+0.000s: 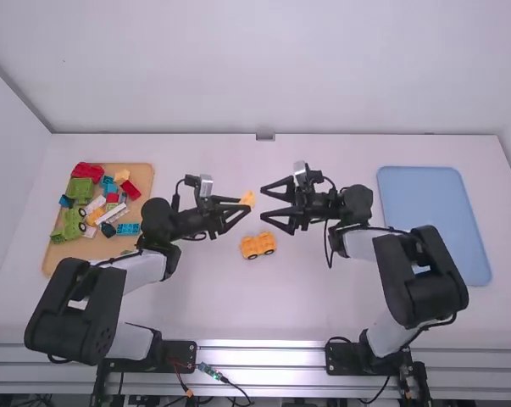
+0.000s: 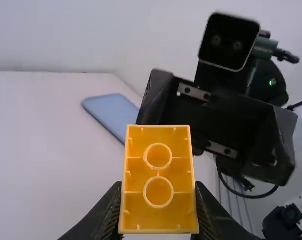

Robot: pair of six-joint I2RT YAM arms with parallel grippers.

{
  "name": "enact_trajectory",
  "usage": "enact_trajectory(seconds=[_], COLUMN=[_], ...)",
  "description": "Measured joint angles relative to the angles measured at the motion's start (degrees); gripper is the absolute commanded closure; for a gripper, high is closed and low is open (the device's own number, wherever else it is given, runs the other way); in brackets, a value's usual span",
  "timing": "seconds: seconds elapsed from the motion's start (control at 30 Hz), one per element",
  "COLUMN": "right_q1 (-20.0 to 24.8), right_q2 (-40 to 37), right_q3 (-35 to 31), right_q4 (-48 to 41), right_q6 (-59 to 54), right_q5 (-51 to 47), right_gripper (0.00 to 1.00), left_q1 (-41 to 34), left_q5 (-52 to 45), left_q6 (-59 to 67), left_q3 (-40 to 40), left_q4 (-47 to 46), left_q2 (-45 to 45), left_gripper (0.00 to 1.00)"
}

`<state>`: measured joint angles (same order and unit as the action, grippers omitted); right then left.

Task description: Assemble lego blocks to make yellow taxi

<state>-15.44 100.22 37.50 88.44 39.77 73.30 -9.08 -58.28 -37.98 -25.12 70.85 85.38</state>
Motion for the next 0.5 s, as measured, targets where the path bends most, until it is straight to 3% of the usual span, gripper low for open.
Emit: enact_trajectory(seconds=[0.07,0.27,0.5], right_q1=[0.55,0.81,-1.57], right_q2=[0.00,0.07,0.04], right_q3=[-1.70,-2.08,2.19], right_q4=[3.21,1.66,-8.81], right_q6=[3.39,7.54,6.10], right_q5=[-0.79,-1.88,-1.51], right_gripper=[0.09,0.09,0.13], left_q1=[-0.15,-2.23,-2.75], left_q5=[0.02,-0.31,-2.21], left_q6=[-0.04,0.26,0.42], left_q3=[0.00,-0.39,-4.85], left_q4=[2.27,1.07,2.84], left_q2=[0.00,0.20,5.46], left_gripper=[0.99,0.98,0.98])
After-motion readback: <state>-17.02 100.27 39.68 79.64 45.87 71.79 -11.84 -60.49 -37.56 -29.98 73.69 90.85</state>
